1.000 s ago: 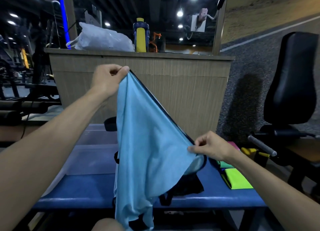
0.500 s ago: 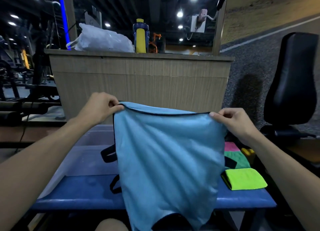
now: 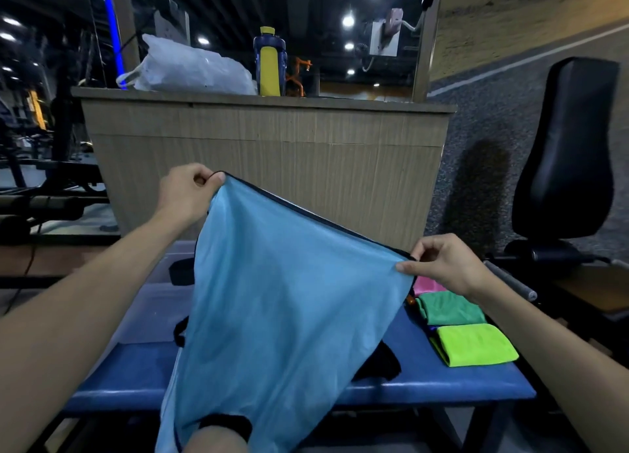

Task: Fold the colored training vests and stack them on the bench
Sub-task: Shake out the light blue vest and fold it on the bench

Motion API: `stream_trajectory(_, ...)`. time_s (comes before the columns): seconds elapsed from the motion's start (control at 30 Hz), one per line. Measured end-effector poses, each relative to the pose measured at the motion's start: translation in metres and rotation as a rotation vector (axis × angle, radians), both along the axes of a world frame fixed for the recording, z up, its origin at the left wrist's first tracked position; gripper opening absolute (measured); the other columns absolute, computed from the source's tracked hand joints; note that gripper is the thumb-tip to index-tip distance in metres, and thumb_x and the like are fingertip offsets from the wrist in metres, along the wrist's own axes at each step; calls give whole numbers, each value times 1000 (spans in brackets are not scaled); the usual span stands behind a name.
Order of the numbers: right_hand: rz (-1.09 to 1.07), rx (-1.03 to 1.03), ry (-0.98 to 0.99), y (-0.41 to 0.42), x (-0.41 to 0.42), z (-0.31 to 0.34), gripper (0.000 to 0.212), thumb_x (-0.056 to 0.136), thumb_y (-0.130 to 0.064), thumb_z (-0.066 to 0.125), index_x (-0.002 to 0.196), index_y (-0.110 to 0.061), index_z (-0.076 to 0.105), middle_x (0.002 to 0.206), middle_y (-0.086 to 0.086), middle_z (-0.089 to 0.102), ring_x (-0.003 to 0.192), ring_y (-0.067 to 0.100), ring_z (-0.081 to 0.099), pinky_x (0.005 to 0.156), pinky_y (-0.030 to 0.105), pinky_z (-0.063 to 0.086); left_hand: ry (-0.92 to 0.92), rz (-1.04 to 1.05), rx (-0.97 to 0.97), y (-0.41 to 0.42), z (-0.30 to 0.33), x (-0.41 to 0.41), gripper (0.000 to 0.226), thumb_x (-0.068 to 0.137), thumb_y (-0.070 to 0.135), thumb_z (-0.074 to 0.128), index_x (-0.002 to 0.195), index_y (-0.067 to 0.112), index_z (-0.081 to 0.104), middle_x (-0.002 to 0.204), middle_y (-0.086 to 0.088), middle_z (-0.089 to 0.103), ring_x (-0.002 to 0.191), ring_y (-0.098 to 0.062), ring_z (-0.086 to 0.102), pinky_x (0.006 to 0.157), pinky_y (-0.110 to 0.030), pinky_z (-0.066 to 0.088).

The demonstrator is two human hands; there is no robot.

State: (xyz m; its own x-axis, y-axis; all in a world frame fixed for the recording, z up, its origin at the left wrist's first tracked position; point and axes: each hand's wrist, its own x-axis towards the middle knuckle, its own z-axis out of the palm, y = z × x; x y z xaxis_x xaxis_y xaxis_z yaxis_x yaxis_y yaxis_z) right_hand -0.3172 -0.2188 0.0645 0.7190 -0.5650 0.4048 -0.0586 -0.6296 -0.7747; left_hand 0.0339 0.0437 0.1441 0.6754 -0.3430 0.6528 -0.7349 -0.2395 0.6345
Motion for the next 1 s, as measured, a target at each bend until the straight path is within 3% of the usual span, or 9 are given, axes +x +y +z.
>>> stream_trajectory(0.17, -3, 298, -222, 6, 5, 8, 26, 67, -10, 84, 72, -6, 60, 63, 4, 65, 58, 14, 60, 53, 25, 53, 35, -222, 35, 7, -10, 5, 5, 94, 25, 71, 94, 23, 76, 93, 2, 75, 89, -19, 68, 84, -34, 51)
stream_trajectory(0.27, -80, 383, -305, -2, 7, 11, 20, 80, -4, 80, 74, -13, 63, 67, 1, 62, 58, 12, 59, 52, 27, 50, 36, -355, 60, 14, -16, 5, 4, 93, 22, 73, 96, 22, 77, 92, -6, 74, 84, -16, 65, 84, -37, 52)
stream_trajectory(0.37, -141, 420, -344, -10, 5, 13, 18, 88, -4, 74, 81, -17, 64, 69, -3, 55, 57, 9, 53, 43, 22, 44, -22, -332, 102, 16, -21, 4, 4, 91, 22, 75, 95, 24, 74, 80, -7, 65, 74, -12, 57, 77, -26, 47)
stream_trajectory(0.47, -171, 353, -326, -18, 2, 13, 12, 89, -7, 75, 88, -17, 68, 74, -1, 57, 64, 11, 52, 47, 23, 42, -209, -219, 244, 14, -27, 1, 9, 91, 25, 75, 99, 27, 72, 78, 1, 65, 71, -12, 58, 65, -10, 40)
stream_trajectory(0.53, -181, 291, -342, -19, 2, 12, 12, 87, -5, 76, 88, -15, 70, 77, 1, 59, 66, 9, 52, 50, 18, 43, -268, -188, 316, 13, -31, -1, 16, 91, 28, 74, 106, 22, 76, 83, 5, 69, 76, -9, 61, 68, -10, 39)
stream_trajectory(0.67, -165, 208, -410, -16, 2, 15, 17, 86, 3, 74, 86, -13, 69, 82, 3, 65, 75, 5, 58, 69, 10, 46, -109, -219, 421, 13, -38, 1, 26, 88, 28, 78, 112, 17, 76, 80, 6, 72, 73, -5, 66, 77, -26, 54)
stream_trajectory(0.83, -161, 200, -480, -13, 2, 22, 18, 87, 1, 74, 85, -17, 70, 79, -3, 69, 75, 2, 62, 71, 12, 48, 80, -331, 562, 11, -58, 0, 9, 87, 26, 80, 93, 24, 74, 65, 6, 74, 54, -3, 65, 57, -12, 48)
stream_trajectory(0.9, -156, 205, -498, -12, 2, 25, 18, 88, -1, 75, 85, -18, 70, 80, -3, 69, 77, 3, 62, 72, 13, 49, 233, -400, 589, 10, -68, -3, 7, 88, 20, 78, 84, 15, 75, 58, 5, 70, 51, -6, 61, 53, -14, 47)
stream_trajectory(1.0, -161, 210, -492, -12, 3, 27, 18, 88, -3, 75, 85, -20, 71, 80, -4, 70, 77, 4, 62, 71, 15, 50, 415, -514, 554, 10, -82, -6, 17, 91, 16, 75, 84, 0, 73, 65, -4, 70, 62, -13, 63, 60, -20, 53)
